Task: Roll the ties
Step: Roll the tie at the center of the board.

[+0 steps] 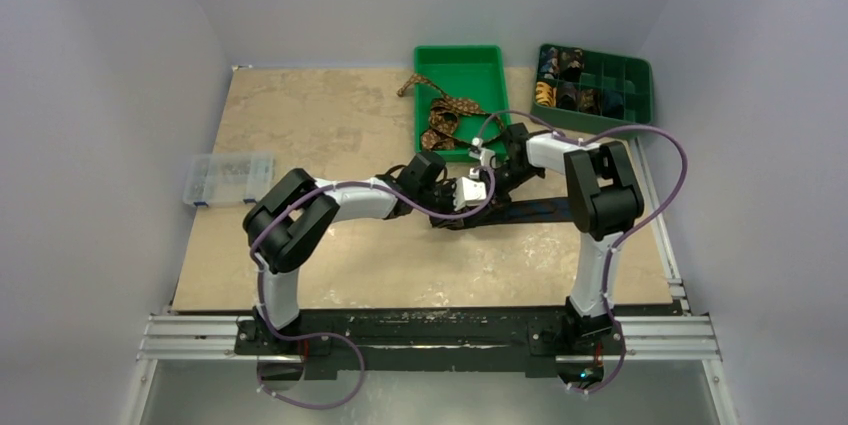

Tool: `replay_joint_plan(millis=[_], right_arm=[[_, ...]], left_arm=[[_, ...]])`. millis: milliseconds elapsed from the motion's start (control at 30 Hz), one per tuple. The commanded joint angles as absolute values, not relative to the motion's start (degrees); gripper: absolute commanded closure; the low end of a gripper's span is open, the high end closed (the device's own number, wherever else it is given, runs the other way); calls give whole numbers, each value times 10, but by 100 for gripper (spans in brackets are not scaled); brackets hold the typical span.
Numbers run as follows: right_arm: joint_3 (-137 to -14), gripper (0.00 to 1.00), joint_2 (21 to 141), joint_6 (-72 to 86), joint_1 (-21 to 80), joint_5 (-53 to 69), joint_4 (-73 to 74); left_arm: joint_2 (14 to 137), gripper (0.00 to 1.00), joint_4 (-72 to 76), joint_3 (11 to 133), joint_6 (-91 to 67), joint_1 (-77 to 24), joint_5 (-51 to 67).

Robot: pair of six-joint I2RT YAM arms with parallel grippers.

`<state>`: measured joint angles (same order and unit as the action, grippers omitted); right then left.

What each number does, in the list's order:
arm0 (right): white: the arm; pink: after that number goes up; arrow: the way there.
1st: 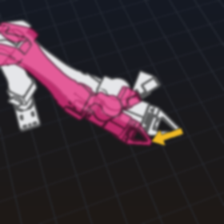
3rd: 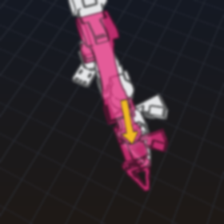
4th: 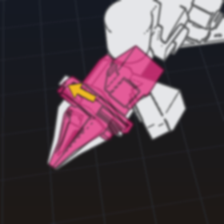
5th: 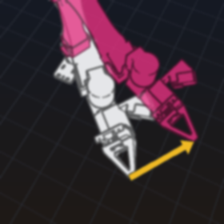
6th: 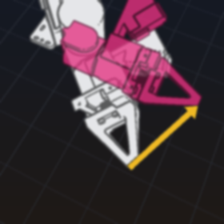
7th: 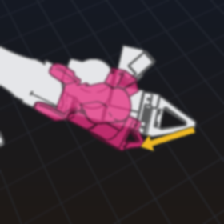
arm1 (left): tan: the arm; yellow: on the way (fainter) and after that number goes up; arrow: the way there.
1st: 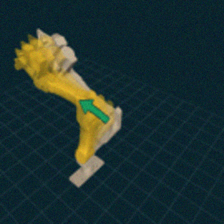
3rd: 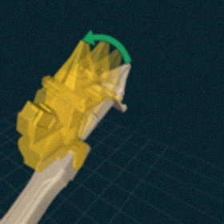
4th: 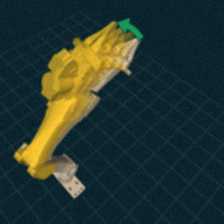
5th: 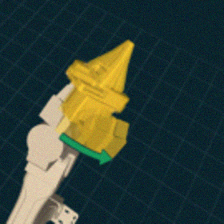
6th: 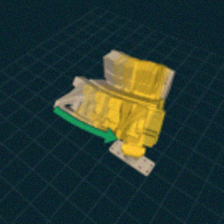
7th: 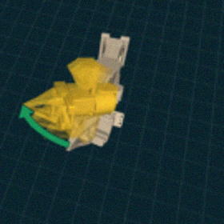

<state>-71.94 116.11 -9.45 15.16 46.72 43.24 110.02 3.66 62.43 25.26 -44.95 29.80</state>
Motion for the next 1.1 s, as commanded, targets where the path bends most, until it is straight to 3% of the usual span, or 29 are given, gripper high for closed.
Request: replay_joint_plan(millis=[0,167,400,833,1067], right_arm=[[-729,66,1099,-101,128,521,471],[-727,62,1087,-99,104,513,484],[-710,80,1133,-75,107,399,437],[-696,84,1146,-103,120,266,423],[-682,84,1130,-104,120,284,424]], left_arm=[[1097,92,-47,599,282,-448,289],[1092,99,-57,588,287,-446,290],[1086,100,-52,592,281,-444,292],[1005,100,52,616,160,-437,288],[1048,100,-35,642,210,-437,214]])
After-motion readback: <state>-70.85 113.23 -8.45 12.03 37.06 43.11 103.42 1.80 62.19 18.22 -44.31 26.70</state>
